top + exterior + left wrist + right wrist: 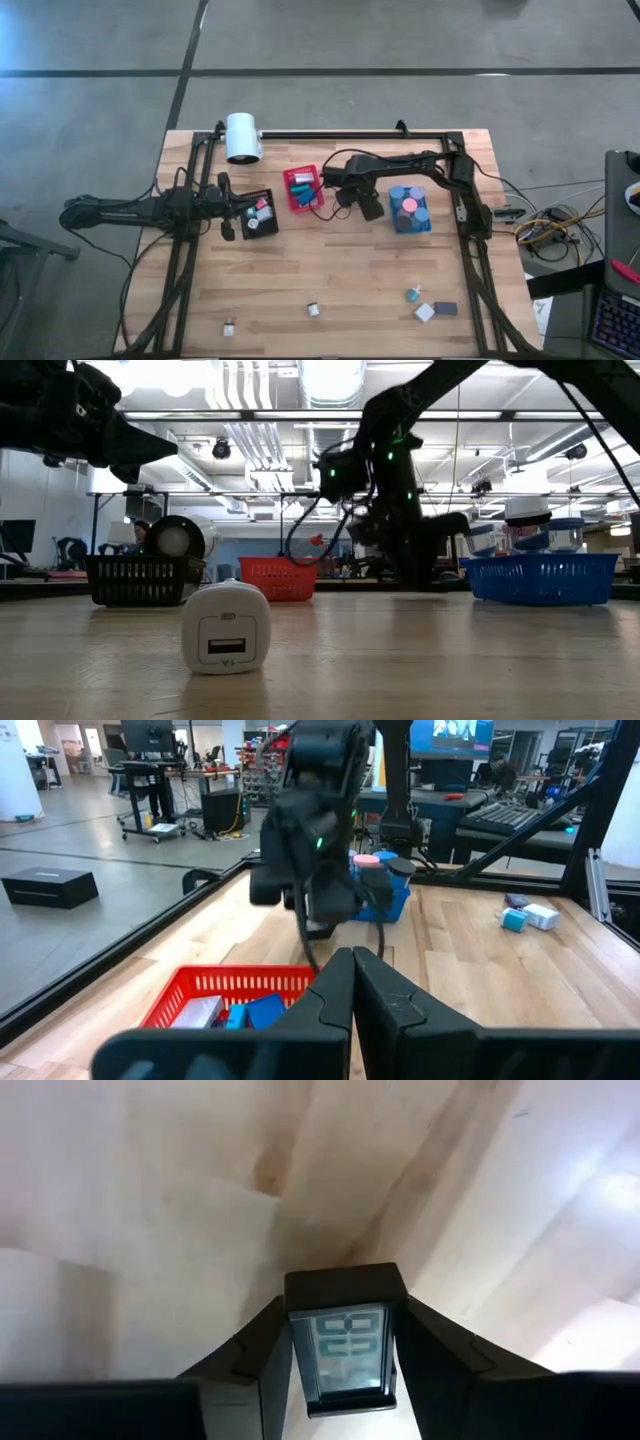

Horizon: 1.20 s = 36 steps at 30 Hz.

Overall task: Pick & Place Office items
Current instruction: Put the black digital clock into the red bin

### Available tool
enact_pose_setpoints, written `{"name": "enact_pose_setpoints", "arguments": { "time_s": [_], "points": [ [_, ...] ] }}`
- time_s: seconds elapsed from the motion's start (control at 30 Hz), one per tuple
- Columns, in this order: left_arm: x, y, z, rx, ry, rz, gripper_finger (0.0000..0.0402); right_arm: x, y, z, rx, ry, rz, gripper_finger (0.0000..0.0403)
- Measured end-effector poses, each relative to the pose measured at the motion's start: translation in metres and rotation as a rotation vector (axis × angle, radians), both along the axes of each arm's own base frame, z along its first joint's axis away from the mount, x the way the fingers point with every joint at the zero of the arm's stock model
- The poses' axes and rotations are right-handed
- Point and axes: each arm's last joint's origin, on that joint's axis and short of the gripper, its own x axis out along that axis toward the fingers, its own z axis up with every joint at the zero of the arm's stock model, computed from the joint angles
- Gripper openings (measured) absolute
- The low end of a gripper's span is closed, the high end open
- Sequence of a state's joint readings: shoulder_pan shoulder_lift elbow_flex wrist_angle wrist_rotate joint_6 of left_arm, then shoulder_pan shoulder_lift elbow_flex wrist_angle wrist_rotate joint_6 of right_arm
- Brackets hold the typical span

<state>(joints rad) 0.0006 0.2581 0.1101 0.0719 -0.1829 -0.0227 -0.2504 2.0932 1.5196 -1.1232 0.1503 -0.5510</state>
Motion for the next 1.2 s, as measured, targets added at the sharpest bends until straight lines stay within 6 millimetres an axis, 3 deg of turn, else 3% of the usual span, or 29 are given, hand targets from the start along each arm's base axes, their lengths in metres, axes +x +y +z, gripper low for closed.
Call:
{"name": "enact_pose_setpoints", "arguments": {
  "time_s": [0.17,0.37,0.5,0.63,0.77,0.93,1.2],
  "points": [
    [0.000,0.000,0.000,-0.001,-0.002,0.000,0.0010,-0.005,0.003,0.041,0.036,-0.165,-0.051,0.0139],
    [0.000,0.000,0.000,-0.003,-0.001,-0.001,0.0010,-0.022,0.013,0.125,0.147,-0.622,-0.099,0.0139],
    [0.000,0.000,0.000,-0.008,-0.001,-0.001,0.0010,-0.051,0.024,0.173,0.232,-0.981,-0.079,0.0139],
    [0.000,0.000,0.000,-0.015,-0.001,-0.002,0.0010,-0.095,0.036,0.203,0.291,-1.340,-0.059,0.0139],
    [0.000,0.000,0.000,-0.015,0.000,-0.002,0.0010,-0.147,0.045,0.208,0.289,-1.575,-0.101,0.0139],
    [0.000,0.000,0.000,-0.015,0.000,-0.001,0.0010,-0.196,0.056,0.190,0.304,-1.725,-0.180,0.0139],
    [0.000,0.000,0.000,-0.015,-0.003,-0.001,0.0010,-0.228,0.064,0.137,0.316,-1.804,-0.251,0.0139]
  ]
}}
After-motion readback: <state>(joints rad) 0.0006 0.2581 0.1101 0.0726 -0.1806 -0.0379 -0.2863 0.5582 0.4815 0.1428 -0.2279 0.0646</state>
